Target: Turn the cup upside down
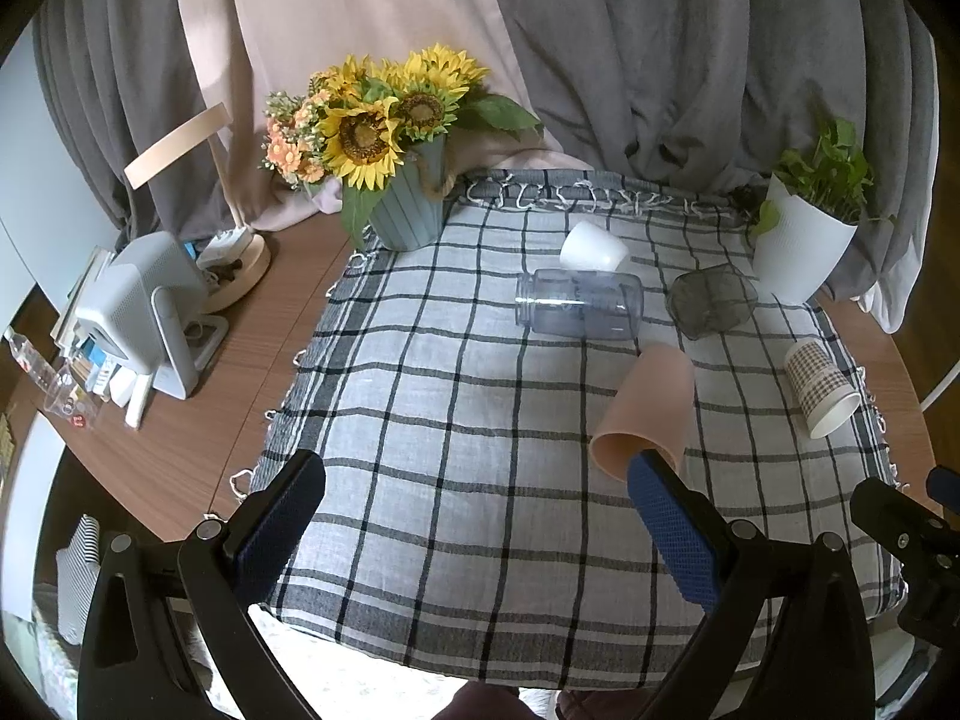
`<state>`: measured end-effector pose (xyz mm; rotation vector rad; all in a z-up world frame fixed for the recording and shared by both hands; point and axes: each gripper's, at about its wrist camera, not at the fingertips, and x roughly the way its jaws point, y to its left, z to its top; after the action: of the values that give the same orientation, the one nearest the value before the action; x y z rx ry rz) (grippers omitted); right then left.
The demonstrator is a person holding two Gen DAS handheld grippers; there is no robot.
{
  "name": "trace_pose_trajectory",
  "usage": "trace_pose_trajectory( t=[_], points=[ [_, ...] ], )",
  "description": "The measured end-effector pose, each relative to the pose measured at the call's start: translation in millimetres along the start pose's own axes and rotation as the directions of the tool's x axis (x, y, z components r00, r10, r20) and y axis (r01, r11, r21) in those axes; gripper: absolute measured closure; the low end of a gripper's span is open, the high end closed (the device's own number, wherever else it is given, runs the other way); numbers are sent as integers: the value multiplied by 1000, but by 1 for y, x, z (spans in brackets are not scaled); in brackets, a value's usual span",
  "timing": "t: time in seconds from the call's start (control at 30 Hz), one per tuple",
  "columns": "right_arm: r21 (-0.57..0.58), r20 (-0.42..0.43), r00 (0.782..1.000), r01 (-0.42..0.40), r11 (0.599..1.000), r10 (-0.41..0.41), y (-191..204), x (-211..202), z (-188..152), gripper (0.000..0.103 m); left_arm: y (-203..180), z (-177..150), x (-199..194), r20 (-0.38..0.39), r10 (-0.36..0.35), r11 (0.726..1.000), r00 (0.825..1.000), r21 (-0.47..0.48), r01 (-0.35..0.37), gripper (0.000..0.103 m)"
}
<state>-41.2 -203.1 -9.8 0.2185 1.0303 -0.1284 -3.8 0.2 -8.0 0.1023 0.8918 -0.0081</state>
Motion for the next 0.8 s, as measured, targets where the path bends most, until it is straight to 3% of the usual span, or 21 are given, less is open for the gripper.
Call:
trace_pose_trajectory(
  t=[0.8],
  points=[
    [1, -5, 1000, 1, 1000, -1, -2, 3, 0, 4, -1, 0, 6, -24, 5, 1000, 1000, 8, -5, 0]
  ],
)
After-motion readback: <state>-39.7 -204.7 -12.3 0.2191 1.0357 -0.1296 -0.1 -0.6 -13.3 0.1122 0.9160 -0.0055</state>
